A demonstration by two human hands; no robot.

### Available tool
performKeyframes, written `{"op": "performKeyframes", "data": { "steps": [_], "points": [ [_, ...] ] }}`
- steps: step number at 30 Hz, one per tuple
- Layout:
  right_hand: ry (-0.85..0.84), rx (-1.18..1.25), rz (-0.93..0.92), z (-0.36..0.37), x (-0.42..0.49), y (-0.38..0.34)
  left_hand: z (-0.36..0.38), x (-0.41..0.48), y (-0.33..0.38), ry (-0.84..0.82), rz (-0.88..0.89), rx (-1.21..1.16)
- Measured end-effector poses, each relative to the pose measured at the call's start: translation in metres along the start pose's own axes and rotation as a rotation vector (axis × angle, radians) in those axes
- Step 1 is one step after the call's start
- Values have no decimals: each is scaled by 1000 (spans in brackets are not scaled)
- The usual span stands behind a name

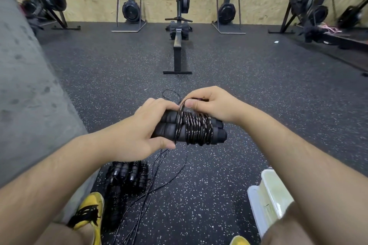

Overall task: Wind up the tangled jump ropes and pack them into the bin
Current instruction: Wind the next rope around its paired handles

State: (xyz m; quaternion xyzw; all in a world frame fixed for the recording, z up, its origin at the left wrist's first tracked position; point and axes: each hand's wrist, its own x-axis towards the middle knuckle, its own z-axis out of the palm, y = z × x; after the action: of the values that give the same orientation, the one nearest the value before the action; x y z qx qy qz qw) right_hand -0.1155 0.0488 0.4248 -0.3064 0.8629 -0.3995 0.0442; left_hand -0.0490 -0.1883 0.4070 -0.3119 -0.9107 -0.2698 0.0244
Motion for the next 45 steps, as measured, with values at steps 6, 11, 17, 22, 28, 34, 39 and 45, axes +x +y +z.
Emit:
{"op": "performKeyframes", "data": {
  "steps": [6,11,17,22,28,34,39,45],
  "points": [
    [-221,352,229,13,-9,0,-3,-4,4,17,-37,-147],
    [-153,263,215,43,-5,-21,-4,-1,6,202,-84,-147],
    [78,-15,139,89,9,-40,6,15,-3,334,-268,-73],
    [282,-116,116,87,6,-52,6,19,-4,451,-260,-104],
    [387,-321,40,87,-5,-71,-1,16,-5,469,-177,-209],
    [406,-196,-89,92,-10,-75,-8,17,1,513,-157,-347],
    [459,-164,-239,87,-7,-68,-9,18,9,570,-201,-600],
    [583,-442,-361,83,-5,-66,-8,18,16,586,-218,-781]
  ]
}}
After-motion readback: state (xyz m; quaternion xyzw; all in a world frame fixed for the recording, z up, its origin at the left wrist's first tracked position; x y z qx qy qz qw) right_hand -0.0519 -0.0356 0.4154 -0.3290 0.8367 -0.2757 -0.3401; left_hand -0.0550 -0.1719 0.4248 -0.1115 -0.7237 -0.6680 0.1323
